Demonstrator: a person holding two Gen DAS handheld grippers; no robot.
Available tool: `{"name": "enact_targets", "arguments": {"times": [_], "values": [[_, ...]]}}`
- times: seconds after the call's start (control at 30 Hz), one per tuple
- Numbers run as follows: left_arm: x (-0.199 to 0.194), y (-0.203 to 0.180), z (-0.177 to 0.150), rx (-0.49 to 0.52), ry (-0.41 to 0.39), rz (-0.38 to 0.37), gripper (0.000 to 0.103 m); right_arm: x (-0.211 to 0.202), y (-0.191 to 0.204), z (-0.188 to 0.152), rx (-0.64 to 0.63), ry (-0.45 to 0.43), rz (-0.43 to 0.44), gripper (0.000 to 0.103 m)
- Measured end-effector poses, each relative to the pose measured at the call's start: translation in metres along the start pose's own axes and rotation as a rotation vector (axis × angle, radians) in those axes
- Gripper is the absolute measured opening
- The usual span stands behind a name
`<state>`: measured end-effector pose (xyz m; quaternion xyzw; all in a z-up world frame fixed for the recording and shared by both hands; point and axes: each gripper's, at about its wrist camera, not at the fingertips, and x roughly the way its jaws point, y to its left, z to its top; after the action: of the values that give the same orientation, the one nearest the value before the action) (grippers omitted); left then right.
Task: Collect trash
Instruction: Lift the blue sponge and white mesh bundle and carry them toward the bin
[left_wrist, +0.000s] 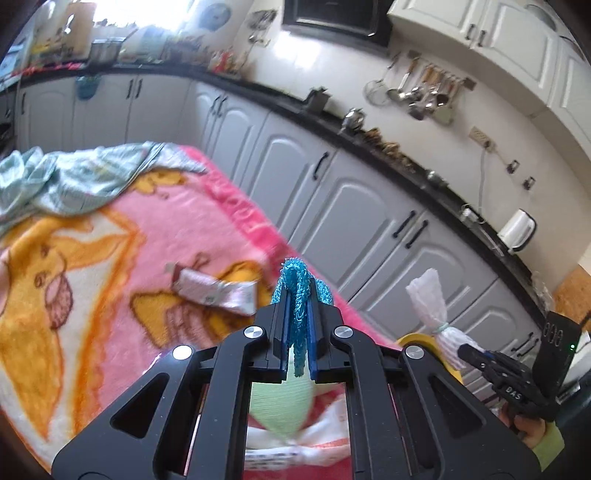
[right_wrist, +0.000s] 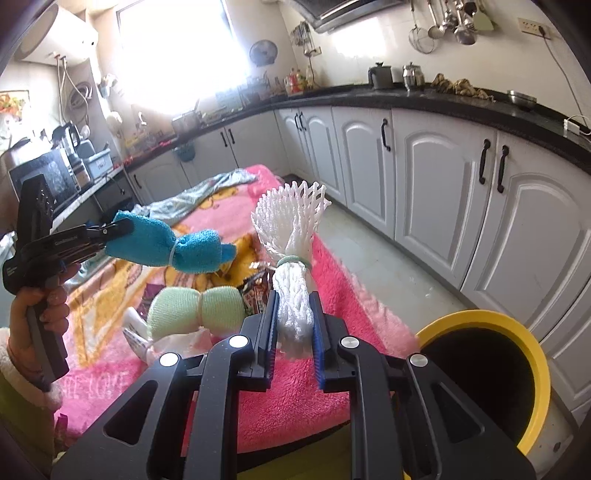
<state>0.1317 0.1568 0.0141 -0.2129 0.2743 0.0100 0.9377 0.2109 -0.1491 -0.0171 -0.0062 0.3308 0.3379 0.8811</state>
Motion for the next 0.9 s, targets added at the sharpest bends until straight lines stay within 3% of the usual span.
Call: {"name": "enact_targets", "arguments": {"times": [0.5, 0.9], "values": [[-0.016, -0.086, 0.0, 0.124, -0.069, -0.124, 0.003, -0.066, -0.016, -0.004, -0.007, -0.124, -0.083, 0.016], [-0.001, -0.142, -0.018, 0.185, -0.053, -0.222, 0.003, -0.104, -0.044, -0.013, 0.049, -0.186, -0.163, 0.016]]}}
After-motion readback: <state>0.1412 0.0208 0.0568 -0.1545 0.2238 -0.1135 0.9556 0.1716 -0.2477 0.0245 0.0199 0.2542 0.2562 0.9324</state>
